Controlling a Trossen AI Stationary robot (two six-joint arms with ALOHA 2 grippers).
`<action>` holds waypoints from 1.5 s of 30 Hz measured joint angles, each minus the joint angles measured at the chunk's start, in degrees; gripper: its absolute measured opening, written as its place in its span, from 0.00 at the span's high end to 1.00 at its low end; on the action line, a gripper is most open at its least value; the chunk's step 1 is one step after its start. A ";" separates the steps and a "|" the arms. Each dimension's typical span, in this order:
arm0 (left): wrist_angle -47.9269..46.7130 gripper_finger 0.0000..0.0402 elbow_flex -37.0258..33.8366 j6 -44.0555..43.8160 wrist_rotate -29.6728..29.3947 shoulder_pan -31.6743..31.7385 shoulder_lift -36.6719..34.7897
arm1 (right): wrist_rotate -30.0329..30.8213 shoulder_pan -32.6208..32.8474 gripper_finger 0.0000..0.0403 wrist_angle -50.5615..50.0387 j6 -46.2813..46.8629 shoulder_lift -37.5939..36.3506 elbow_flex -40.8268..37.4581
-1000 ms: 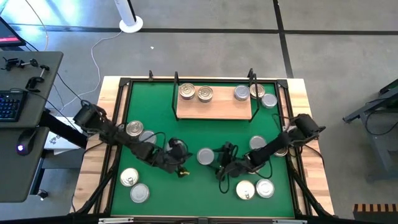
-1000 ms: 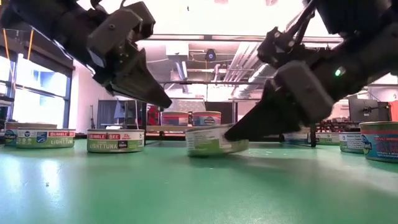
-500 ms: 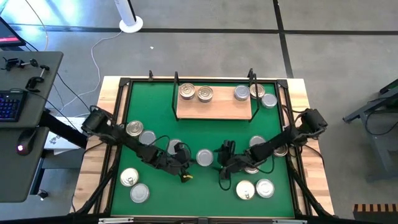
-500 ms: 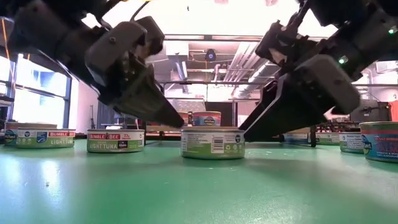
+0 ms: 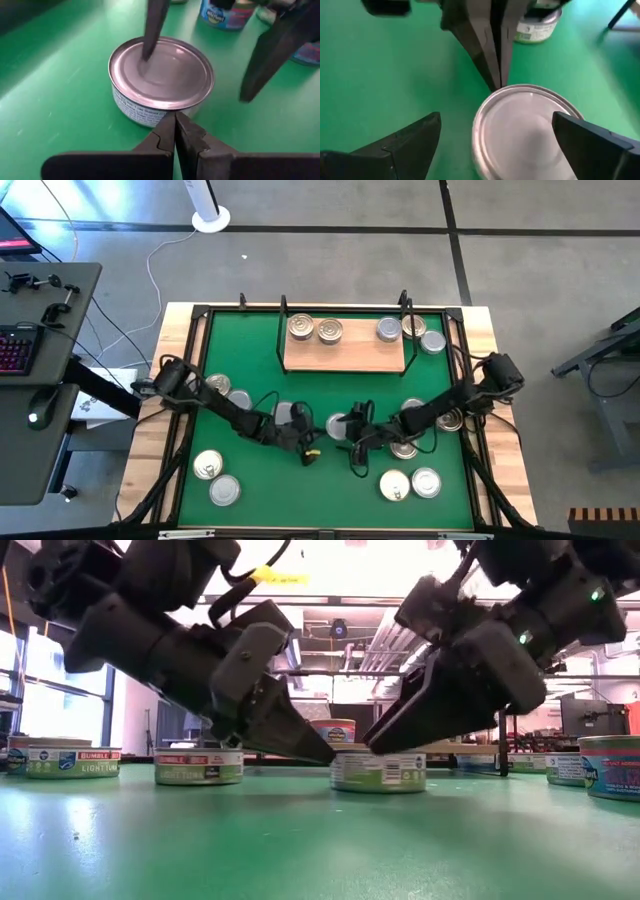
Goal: Stack canned seafood by type on shelf
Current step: Put the green tuna can on the shelf
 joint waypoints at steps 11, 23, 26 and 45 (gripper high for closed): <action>0.83 1.00 -0.08 0.59 0.87 -0.43 0.10 | 2.64 1.19 0.07 -5.74 -1.07 -5.87 1.19; 0.94 1.00 -0.06 -4.67 -1.10 0.15 -0.20 | 4.28 0.68 0.07 -19.45 4.30 -8.29 -2.33; 0.75 1.00 -0.06 -4.63 -1.21 1.03 -0.18 | 2.79 -0.60 0.07 -11.63 1.89 -4.70 -3.17; 1.34 1.00 -0.06 -3.47 3.58 2.98 -0.25 | -0.66 -3.39 0.08 7.25 3.00 3.59 -3.26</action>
